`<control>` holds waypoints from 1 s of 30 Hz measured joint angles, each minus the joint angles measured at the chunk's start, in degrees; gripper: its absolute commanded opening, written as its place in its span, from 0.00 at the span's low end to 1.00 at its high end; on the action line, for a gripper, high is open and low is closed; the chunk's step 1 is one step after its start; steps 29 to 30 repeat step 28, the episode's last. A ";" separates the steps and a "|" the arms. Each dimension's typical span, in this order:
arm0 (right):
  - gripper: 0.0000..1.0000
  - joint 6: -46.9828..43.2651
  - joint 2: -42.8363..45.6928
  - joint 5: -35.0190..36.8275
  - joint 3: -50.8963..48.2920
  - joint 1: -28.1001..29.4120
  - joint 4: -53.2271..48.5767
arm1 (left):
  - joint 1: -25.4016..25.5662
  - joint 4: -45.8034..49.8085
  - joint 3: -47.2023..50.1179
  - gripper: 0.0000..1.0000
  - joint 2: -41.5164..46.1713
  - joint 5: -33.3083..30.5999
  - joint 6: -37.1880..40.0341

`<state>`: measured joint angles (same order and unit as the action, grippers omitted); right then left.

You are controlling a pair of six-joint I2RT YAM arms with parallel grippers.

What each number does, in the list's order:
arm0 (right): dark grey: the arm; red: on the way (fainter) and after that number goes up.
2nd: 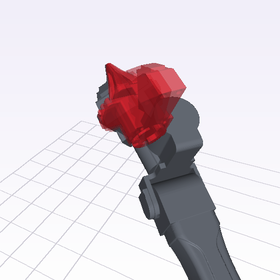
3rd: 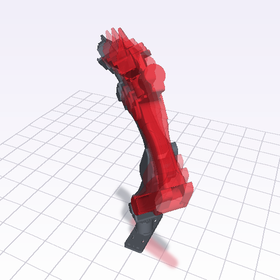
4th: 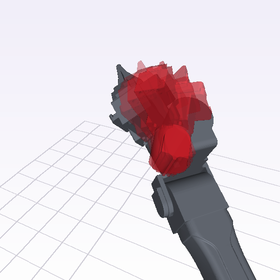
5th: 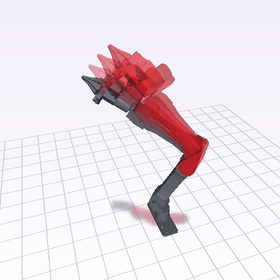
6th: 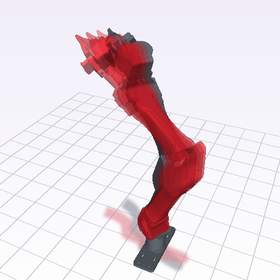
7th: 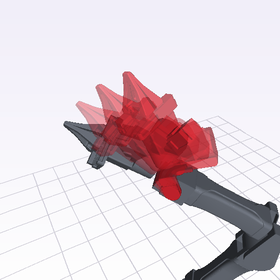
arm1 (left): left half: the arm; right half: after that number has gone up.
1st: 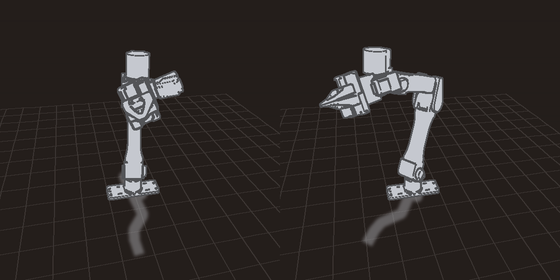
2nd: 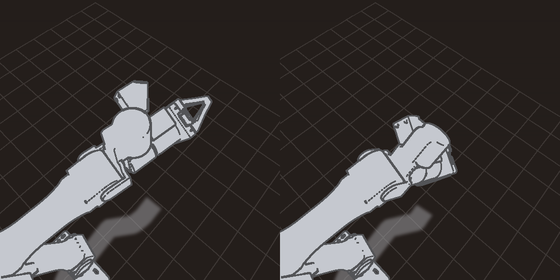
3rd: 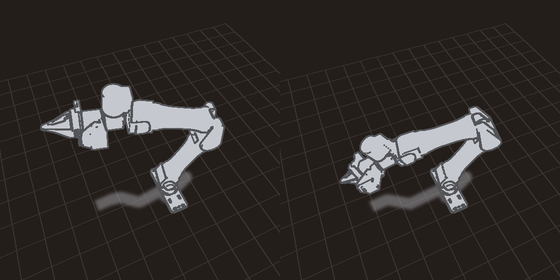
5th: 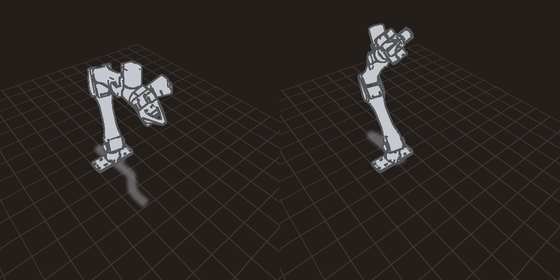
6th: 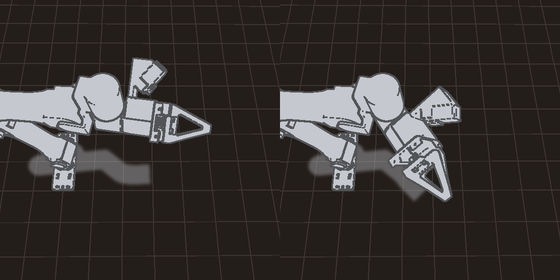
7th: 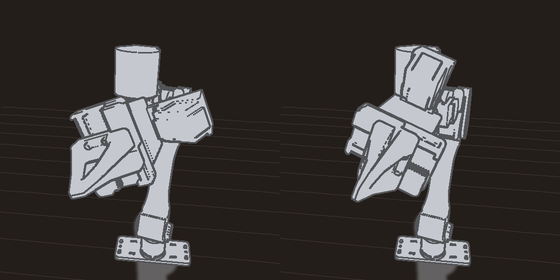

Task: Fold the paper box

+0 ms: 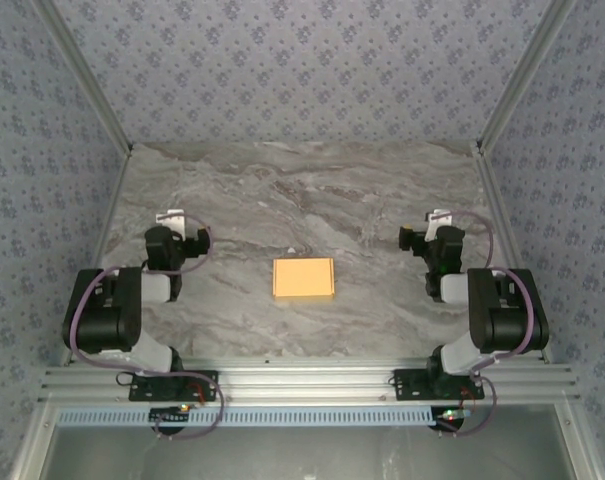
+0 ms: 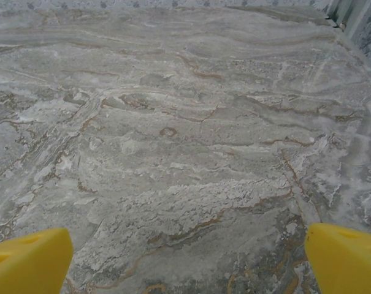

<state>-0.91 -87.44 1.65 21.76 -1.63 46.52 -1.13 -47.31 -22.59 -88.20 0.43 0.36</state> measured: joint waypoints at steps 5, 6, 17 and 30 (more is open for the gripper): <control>1.00 0.00 0.00 -0.52 0.17 0.00 -1.29 | 0.00 0.55 0.00 0.99 0.00 -0.07 0.00; 1.00 0.00 0.00 -0.59 0.17 0.00 -1.38 | 0.00 0.61 0.00 0.99 0.00 -0.07 0.00; 1.00 -0.13 0.00 -0.63 0.26 0.00 -1.66 | 0.00 0.81 0.00 0.99 0.00 -0.04 0.00; 1.00 -0.13 0.00 -0.63 0.26 0.00 -1.75 | 0.00 0.83 0.00 0.99 0.00 -0.04 -0.02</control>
